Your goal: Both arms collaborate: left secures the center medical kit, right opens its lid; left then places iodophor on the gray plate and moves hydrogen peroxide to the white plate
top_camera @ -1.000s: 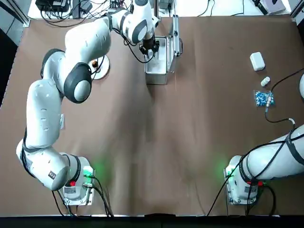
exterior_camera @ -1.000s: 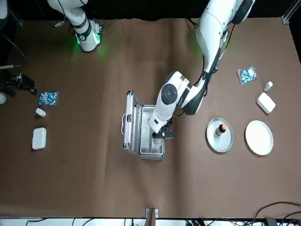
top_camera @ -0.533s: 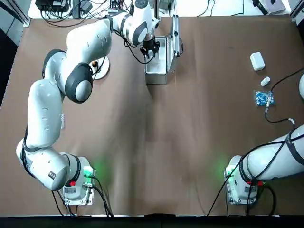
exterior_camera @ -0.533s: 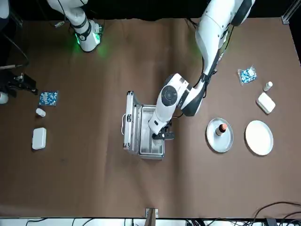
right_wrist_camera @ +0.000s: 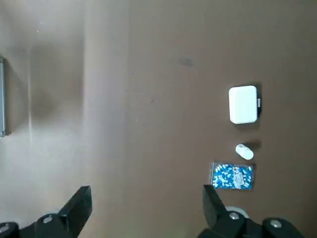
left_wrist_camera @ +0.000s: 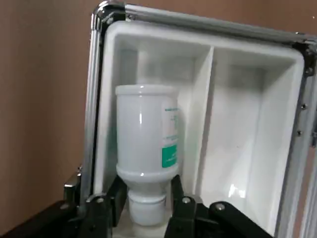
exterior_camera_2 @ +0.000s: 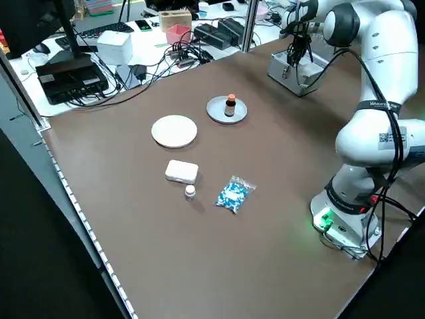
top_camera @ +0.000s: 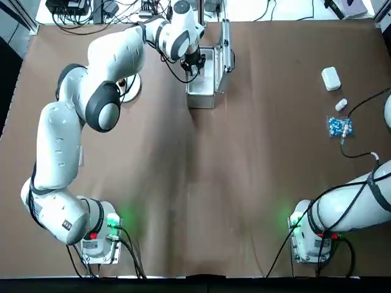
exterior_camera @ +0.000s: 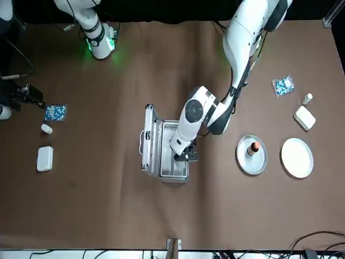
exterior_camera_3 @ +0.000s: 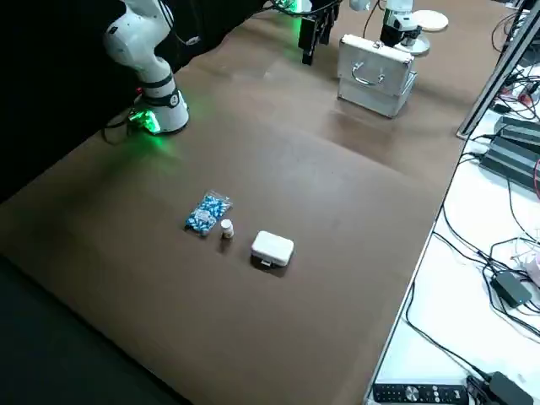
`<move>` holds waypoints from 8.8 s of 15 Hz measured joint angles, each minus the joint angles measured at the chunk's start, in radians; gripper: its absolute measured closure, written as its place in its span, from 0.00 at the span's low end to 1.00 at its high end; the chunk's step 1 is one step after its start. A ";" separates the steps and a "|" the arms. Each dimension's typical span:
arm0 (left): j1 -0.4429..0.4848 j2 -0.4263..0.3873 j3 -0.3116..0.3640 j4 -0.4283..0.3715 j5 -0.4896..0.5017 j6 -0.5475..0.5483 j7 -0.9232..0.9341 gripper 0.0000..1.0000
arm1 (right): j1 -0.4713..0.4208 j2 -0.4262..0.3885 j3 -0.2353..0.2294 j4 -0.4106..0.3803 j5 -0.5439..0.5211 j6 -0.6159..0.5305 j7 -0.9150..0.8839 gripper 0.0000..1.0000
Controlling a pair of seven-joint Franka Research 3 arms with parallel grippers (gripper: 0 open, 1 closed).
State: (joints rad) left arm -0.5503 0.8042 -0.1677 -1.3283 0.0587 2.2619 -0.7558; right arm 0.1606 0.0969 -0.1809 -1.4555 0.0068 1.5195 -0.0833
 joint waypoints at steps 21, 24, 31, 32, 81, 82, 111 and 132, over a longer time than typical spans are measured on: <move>0.008 -0.103 -0.001 0.020 0.000 -0.091 -0.009 0.67 | -0.005 0.000 -0.003 0.001 0.000 0.011 0.003 0.01; 0.026 -0.150 -0.002 0.021 -0.023 -0.136 -0.010 0.67 | -0.005 0.000 -0.003 0.001 0.000 0.011 0.003 0.01; 0.119 -0.219 -0.015 0.021 -0.146 -0.263 0.047 0.67 | -0.001 0.000 0.000 0.001 0.000 0.013 0.003 0.01; 0.135 -0.224 -0.017 0.020 -0.166 -0.295 0.065 0.67 | 0.000 0.000 0.000 0.001 0.000 0.014 0.003 0.01; 1.244 -0.015 -0.013 -0.009 -0.881 -1.002 0.069 0.67 | 0.024 0.000 0.004 -0.001 0.000 0.012 0.003 0.01; 1.259 -0.005 -0.012 -0.008 -0.889 -0.991 0.070 0.67 | 0.024 0.000 0.004 -0.002 0.000 0.012 0.003 0.01; 1.395 0.230 0.009 0.006 -1.081 -0.783 0.071 0.67 | 0.036 0.000 0.004 -0.006 0.000 0.004 0.003 0.01; 1.263 0.026 -0.016 0.045 -0.883 -0.788 0.057 0.00 | 0.034 0.000 -0.002 -0.005 0.000 0.012 0.005 0.01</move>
State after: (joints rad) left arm 0.7130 0.8301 -0.1837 -1.2828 -0.8245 1.4734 -0.6987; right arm 0.1951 0.0971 -0.1834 -1.4600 0.0068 1.5310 -0.0782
